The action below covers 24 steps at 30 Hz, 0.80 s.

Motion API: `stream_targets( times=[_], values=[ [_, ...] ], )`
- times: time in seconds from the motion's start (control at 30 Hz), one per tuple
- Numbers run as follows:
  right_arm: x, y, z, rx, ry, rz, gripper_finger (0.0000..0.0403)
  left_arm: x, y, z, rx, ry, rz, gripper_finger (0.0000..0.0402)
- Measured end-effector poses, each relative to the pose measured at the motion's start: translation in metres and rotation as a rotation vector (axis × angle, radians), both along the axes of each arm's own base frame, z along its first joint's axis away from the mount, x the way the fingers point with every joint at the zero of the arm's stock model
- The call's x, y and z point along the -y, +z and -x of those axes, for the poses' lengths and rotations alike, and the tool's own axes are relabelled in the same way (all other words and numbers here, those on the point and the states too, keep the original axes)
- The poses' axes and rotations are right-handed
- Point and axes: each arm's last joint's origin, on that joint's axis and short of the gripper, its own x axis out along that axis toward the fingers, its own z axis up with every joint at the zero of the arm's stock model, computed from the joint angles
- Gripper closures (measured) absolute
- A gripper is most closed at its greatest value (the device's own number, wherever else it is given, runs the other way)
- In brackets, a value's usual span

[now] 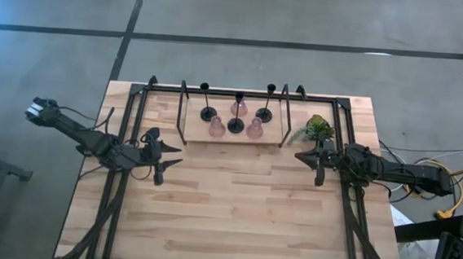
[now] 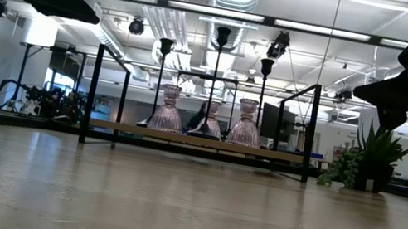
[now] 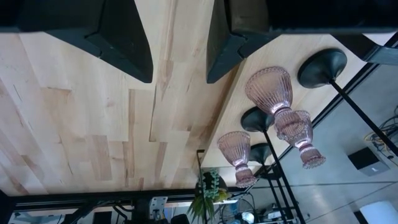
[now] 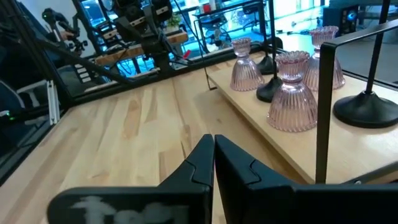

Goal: Pick & Place candle stick holders
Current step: Return to Home Position

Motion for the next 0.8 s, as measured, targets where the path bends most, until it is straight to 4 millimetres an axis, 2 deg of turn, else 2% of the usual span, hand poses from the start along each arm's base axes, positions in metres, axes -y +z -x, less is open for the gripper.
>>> stream_targets(
  times=[0.47, 0.6, 0.67, 0.8],
  values=[
    [0.0, 0.0, 0.0, 0.001, 0.0, 0.0, 0.0394, -0.003, 0.005, 0.006, 0.037, 0.0, 0.017, 0.0248],
    [0.0, 0.0, 0.0, 0.0, 0.001, 0.0, 0.0394, -0.008, 0.013, 0.015, 0.188, 0.002, 0.057, 0.0248],
    [0.0, 0.0, 0.0, 0.0, 0.001, 0.0, 0.0394, -0.011, 0.015, 0.021, 0.286, -0.02, 0.009, 0.0248],
    [0.0, 0.0, 0.0, 0.0, 0.001, 0.0, 0.0394, -0.013, 0.003, 0.029, 0.376, -0.18, -0.132, 0.0248]
  ],
)
